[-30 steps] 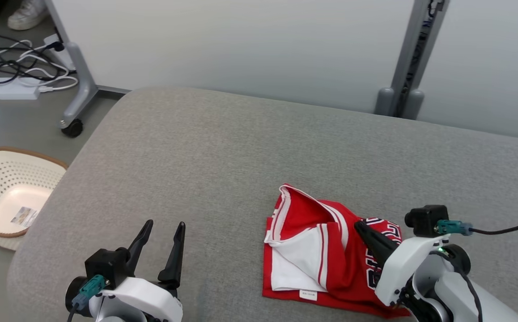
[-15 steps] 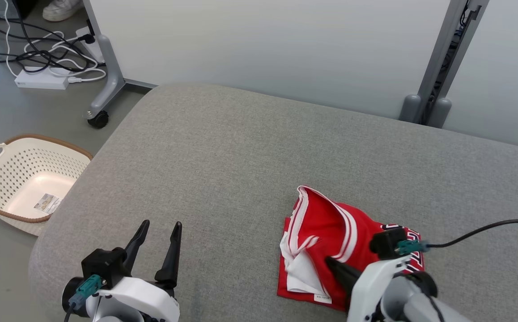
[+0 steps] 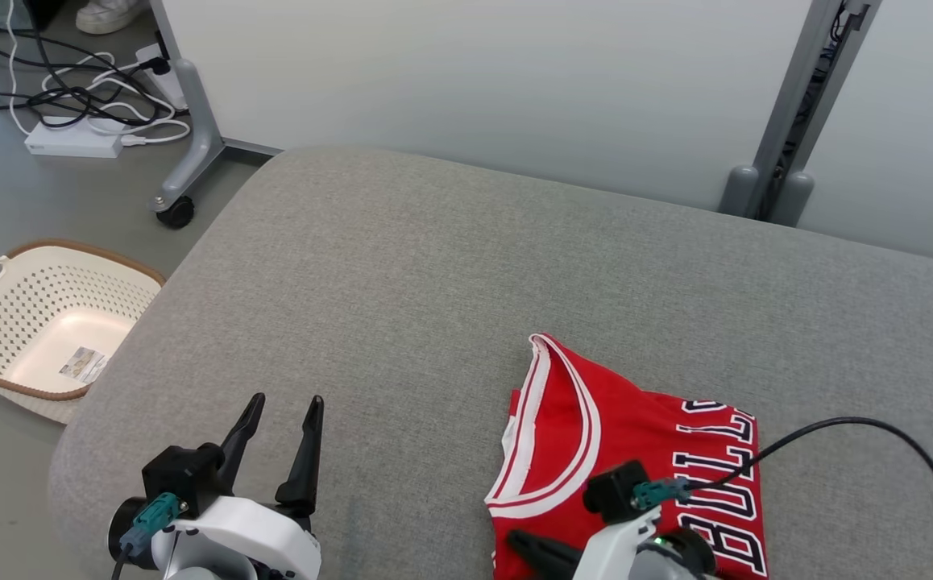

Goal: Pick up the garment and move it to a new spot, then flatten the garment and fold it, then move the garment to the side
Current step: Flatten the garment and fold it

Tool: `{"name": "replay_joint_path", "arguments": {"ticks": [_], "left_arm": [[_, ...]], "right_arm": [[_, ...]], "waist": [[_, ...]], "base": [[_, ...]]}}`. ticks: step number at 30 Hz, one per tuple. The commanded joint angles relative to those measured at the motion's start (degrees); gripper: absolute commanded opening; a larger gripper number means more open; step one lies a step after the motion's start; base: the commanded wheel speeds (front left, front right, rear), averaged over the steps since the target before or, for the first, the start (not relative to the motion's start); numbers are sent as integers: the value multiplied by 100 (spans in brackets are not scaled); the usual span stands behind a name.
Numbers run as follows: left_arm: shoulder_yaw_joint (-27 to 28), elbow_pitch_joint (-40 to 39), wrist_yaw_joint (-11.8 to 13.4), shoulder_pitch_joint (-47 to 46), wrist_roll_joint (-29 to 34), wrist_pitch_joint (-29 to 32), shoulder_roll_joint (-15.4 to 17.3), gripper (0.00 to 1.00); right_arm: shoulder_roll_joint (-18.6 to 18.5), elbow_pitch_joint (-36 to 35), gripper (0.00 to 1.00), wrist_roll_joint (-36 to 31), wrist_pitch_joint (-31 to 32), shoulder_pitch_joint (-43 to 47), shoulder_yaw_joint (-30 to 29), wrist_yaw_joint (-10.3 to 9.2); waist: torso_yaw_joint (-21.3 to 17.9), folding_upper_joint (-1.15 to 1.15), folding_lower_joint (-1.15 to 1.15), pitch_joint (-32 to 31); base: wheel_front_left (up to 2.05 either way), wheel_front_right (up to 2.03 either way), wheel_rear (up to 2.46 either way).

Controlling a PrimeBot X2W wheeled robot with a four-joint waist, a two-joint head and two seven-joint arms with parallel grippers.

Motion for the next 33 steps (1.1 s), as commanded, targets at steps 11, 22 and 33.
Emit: {"name": "replay_joint_path", "arguments": {"ticks": [11, 22, 33], "left_arm": [[58, -67, 64, 67, -6, -31, 17, 100], [33, -147, 100, 90, 11, -24, 92, 100], [-39, -166, 63, 40, -7, 12, 127, 100]], "right_arm": [[-850, -338, 0, 281, -1068, -235, -614, 1], [-1173, -364, 100, 410, -1285, 286, -1605, 1], [-980, 29, 100, 424, -1090, 520, -2223, 1]], "waist": [[-431, 0, 0, -51], [-702, 0, 0, -60], [-752, 0, 0, -27]], "base": [[0, 0, 0], [0, 0, 0], [0, 0, 0]]}}
